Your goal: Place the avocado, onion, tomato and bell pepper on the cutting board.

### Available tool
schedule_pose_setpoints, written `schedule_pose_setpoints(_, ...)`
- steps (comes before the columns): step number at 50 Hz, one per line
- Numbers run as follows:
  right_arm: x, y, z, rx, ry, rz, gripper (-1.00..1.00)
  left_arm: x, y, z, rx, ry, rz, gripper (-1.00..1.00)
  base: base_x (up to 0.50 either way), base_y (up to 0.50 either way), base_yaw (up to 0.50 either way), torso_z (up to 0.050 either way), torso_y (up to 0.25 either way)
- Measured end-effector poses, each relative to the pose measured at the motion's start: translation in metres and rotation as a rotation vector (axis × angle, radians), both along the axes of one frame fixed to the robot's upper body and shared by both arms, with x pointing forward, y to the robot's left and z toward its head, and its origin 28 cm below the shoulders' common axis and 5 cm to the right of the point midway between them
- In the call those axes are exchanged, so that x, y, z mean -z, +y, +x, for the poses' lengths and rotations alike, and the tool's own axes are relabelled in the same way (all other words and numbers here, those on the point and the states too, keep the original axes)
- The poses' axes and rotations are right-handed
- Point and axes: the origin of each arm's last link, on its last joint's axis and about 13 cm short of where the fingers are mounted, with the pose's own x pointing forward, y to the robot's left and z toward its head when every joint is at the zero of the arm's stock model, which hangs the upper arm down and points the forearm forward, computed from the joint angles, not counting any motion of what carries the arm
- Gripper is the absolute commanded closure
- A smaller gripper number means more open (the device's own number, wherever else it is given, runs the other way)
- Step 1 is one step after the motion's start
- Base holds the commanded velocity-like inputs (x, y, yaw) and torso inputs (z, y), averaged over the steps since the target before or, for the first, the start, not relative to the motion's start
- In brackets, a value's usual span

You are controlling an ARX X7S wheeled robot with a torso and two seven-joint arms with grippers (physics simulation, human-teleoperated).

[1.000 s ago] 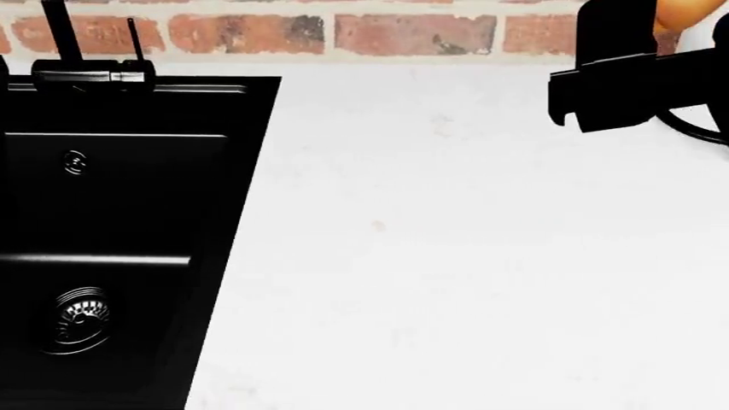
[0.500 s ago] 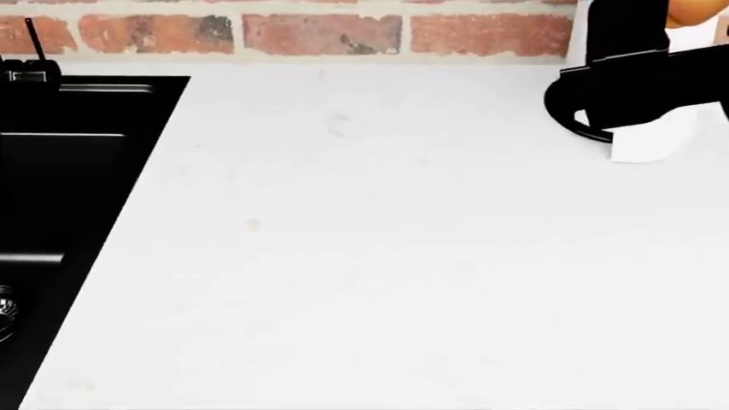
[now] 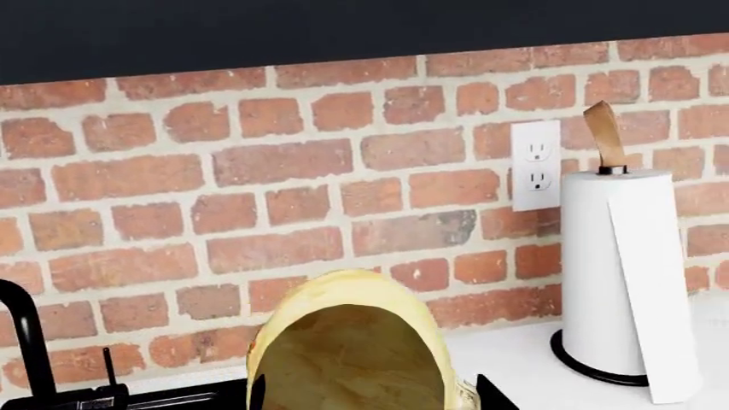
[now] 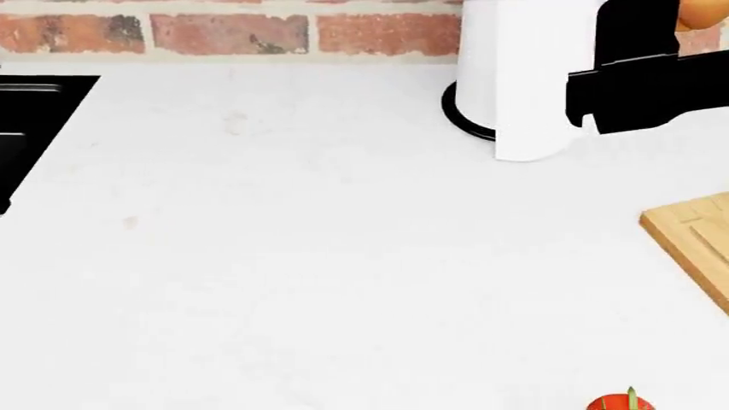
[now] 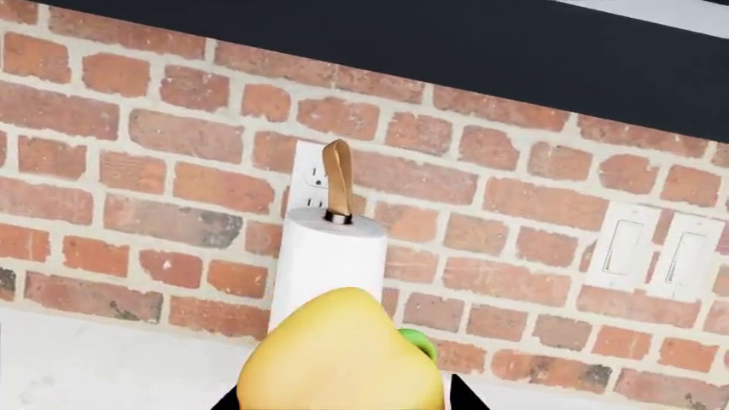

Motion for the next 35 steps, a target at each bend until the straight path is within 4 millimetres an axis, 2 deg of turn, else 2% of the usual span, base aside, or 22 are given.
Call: schedule_pose_setpoints(35, -0.0018, 0.0015, 0.0001, -0.009, -0.004, -0.01, 1.0, -0.0025, 0.0, -0.0001, -0.001, -0.012, 0.005, 1.0, 0.0, -0.38, 0.0, 0.0, 0.0)
